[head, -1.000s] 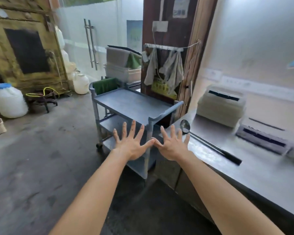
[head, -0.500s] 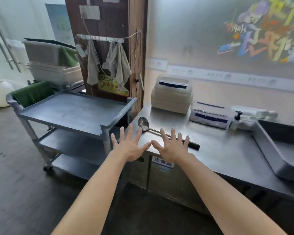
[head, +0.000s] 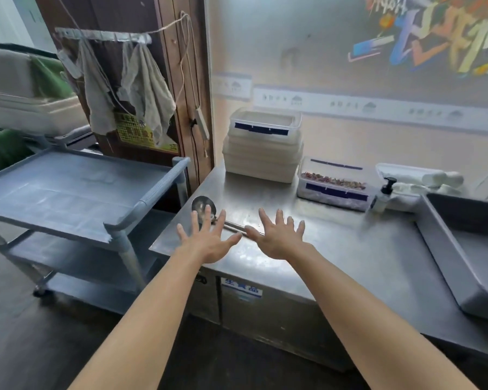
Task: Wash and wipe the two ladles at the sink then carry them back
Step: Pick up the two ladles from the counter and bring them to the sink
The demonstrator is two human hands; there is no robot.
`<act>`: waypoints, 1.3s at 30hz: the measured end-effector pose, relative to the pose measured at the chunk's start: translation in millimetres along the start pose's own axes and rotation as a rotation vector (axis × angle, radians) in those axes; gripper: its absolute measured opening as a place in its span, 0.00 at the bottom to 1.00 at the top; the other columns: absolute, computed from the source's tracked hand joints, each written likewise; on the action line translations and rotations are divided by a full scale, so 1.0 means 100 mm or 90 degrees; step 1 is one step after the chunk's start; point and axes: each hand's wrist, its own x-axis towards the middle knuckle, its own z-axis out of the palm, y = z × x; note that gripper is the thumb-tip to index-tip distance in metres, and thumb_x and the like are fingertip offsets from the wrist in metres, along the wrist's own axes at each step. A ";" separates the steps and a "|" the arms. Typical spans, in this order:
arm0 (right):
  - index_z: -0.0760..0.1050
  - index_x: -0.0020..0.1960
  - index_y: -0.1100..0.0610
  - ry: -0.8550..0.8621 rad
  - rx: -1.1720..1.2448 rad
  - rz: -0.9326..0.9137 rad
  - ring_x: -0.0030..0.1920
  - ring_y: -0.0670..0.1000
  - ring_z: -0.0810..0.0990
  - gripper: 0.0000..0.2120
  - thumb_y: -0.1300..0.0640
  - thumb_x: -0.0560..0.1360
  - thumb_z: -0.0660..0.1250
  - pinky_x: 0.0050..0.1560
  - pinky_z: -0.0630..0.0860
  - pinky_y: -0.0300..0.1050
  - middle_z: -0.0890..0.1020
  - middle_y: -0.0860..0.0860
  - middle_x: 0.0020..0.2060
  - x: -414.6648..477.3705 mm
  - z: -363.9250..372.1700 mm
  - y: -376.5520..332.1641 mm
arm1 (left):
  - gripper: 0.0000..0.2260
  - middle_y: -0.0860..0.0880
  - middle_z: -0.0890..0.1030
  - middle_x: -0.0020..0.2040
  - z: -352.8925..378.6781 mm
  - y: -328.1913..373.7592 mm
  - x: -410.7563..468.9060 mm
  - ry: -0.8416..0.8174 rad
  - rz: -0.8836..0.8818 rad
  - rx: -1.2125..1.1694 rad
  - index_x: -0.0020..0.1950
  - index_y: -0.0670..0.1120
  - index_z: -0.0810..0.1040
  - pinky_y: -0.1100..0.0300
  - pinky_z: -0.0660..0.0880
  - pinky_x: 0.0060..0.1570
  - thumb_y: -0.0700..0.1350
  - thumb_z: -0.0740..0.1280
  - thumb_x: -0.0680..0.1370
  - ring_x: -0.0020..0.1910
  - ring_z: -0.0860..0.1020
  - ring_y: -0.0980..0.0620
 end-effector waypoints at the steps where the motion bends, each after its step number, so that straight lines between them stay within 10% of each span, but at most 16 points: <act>1: 0.39 0.83 0.41 -0.011 0.006 -0.005 0.83 0.65 0.43 0.36 0.28 0.80 0.44 0.78 0.37 0.69 0.40 0.57 0.84 0.13 -0.01 0.08 | 0.38 0.50 0.28 0.78 0.04 0.06 0.12 -0.002 -0.008 -0.011 0.77 0.61 0.32 0.31 0.35 0.72 0.76 0.41 0.73 0.77 0.30 0.42; 12: 0.42 0.84 0.45 -0.109 0.051 -0.018 0.81 0.64 0.53 0.39 0.33 0.82 0.55 0.78 0.54 0.64 0.45 0.56 0.84 1.32 0.24 0.59 | 0.39 0.46 0.40 0.81 0.59 0.41 1.32 -0.107 -0.145 -0.342 0.80 0.54 0.37 0.40 0.51 0.76 0.71 0.50 0.77 0.80 0.47 0.40; 16: 0.51 0.83 0.53 -0.114 0.105 -0.044 0.75 0.62 0.67 0.38 0.41 0.81 0.63 0.70 0.69 0.57 0.61 0.59 0.80 1.74 0.43 0.66 | 0.40 0.45 0.53 0.81 0.76 0.46 1.82 -0.130 -0.233 -0.506 0.81 0.48 0.42 0.45 0.59 0.75 0.66 0.56 0.79 0.78 0.56 0.41; 24: 0.60 0.81 0.58 -0.158 0.111 -0.026 0.71 0.59 0.72 0.32 0.45 0.82 0.64 0.66 0.70 0.51 0.74 0.58 0.71 2.53 0.70 0.69 | 0.32 0.45 0.69 0.72 1.04 0.38 2.67 -0.150 -0.475 -0.909 0.78 0.46 0.60 0.48 0.79 0.53 0.64 0.57 0.80 0.55 0.79 0.42; 39: 0.78 0.66 0.54 -0.309 0.165 0.000 0.60 0.55 0.80 0.19 0.51 0.77 0.71 0.57 0.75 0.45 0.83 0.54 0.60 3.34 1.17 0.92 | 0.10 0.40 0.84 0.46 1.68 0.37 3.55 -0.005 -0.689 -1.019 0.55 0.40 0.78 0.54 0.82 0.35 0.41 0.68 0.75 0.43 0.85 0.42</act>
